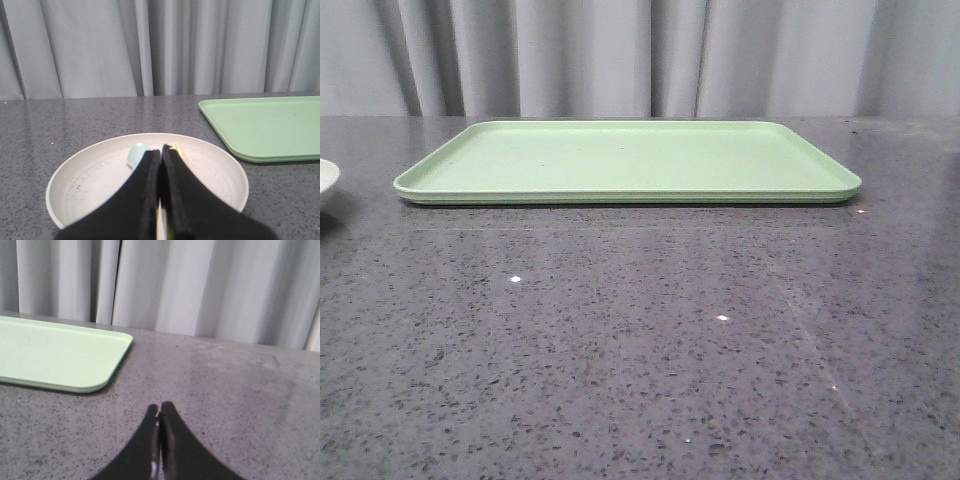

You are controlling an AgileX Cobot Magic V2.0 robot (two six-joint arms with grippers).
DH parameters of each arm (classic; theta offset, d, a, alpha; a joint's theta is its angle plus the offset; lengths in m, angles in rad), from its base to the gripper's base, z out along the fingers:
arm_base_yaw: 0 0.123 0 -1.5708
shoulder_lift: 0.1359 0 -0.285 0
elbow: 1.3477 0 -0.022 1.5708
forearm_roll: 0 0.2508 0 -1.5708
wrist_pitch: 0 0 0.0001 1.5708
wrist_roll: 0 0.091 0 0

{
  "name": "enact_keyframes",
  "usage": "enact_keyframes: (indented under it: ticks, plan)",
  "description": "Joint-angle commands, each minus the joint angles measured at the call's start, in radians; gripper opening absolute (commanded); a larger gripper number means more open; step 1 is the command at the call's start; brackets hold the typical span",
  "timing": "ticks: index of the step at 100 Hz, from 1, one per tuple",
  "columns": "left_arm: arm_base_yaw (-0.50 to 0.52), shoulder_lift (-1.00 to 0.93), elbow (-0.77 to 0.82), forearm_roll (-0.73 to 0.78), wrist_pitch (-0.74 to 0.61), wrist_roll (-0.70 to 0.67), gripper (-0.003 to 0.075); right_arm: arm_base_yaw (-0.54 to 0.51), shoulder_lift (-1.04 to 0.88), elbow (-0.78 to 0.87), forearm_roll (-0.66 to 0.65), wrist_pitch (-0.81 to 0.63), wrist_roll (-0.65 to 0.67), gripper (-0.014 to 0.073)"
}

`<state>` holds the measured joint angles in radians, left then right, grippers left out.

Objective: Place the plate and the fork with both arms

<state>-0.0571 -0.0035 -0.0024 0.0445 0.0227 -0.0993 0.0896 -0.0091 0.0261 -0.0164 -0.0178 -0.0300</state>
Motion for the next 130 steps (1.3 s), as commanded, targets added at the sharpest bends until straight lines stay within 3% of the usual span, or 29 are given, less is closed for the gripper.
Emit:
enact_keyframes:
  ticks: [1,15,24,48,90,100,130]
  plan:
    - [-0.007,-0.031,0.011,0.001,-0.108,-0.008,-0.002,-0.005,-0.024,-0.004,0.002,-0.128,-0.006,-0.012]
    - [-0.007,-0.031,-0.024,-0.001,-0.099,-0.008,-0.002,-0.005,-0.024,-0.01,0.005,-0.179,-0.006,-0.012]
    - [-0.007,-0.031,-0.082,-0.001,-0.051,-0.008,-0.002,-0.005,-0.023,-0.038,0.039,-0.109,-0.004,-0.012]
    - [-0.007,0.026,-0.345,-0.002,0.307,-0.008,-0.002,-0.005,0.021,-0.245,0.079,0.248,-0.004,-0.012]
    - [-0.007,0.402,-0.816,-0.138,0.875,-0.011,-0.002,-0.005,0.344,-0.641,0.128,0.65,-0.004,-0.012]
    - [-0.007,0.481,-0.86,-0.138,0.91,-0.011,-0.002,-0.005,0.411,-0.695,0.13,0.706,-0.004,-0.012]
    - [-0.007,0.544,-0.863,-0.139,0.927,-0.011,-0.002,-0.005,0.462,-0.704,0.13,0.699,-0.004,-0.012]
